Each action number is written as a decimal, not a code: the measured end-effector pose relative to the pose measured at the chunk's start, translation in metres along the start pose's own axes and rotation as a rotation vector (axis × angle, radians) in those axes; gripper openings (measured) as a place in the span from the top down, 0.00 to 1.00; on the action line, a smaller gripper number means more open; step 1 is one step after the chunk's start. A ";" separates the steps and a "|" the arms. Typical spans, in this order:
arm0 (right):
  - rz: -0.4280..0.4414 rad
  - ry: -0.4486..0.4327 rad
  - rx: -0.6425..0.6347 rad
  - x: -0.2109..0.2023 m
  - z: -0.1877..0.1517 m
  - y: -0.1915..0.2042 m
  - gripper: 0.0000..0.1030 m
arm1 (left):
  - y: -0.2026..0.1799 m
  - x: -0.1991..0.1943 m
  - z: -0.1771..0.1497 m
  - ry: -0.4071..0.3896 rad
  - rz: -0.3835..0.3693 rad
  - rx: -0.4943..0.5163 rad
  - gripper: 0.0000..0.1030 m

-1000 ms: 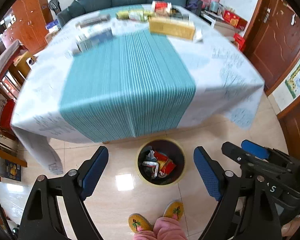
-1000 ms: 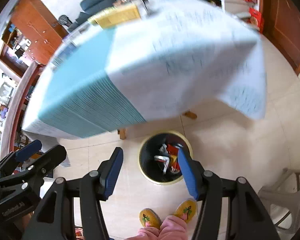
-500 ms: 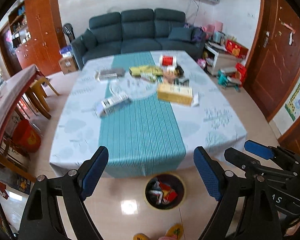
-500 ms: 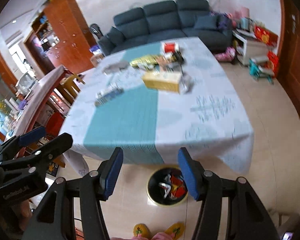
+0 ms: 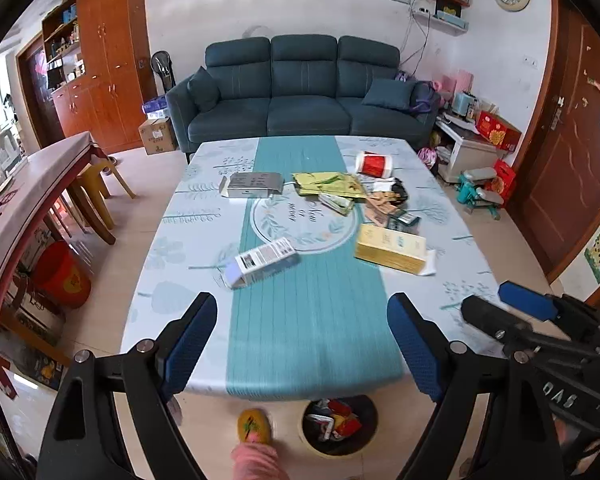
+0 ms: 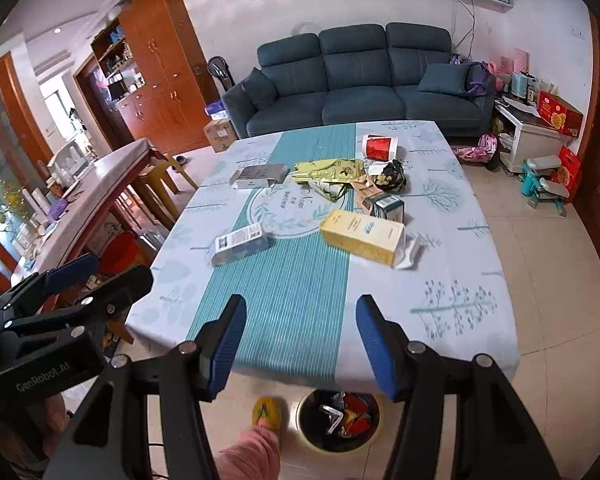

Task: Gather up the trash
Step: 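Move both open grippers back over the table, then grasp the silver box with the left gripper while the right grasps the yellow-green packet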

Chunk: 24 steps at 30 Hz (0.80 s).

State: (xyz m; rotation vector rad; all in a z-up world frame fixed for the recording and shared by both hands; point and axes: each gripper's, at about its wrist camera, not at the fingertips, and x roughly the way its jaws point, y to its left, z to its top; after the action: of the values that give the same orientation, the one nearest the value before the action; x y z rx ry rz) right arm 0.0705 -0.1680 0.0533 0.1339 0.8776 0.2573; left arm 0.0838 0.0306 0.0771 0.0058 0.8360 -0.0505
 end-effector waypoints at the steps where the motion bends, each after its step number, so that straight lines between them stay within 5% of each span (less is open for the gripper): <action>1: -0.002 0.001 0.009 0.007 0.006 0.000 0.44 | 0.005 0.007 0.005 0.006 0.000 0.005 0.17; 13: -0.080 0.053 0.211 0.125 0.082 0.011 0.44 | 0.097 0.157 0.128 0.137 -0.107 0.216 0.17; 24: -0.094 0.086 0.415 0.228 0.130 -0.003 0.44 | 0.109 0.303 0.189 0.274 -0.212 0.561 0.17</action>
State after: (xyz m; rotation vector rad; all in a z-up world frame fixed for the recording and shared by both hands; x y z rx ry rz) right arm 0.3111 -0.1093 -0.0345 0.4685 1.0122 -0.0102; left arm 0.4320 0.1215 -0.0222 0.4606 1.0713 -0.4916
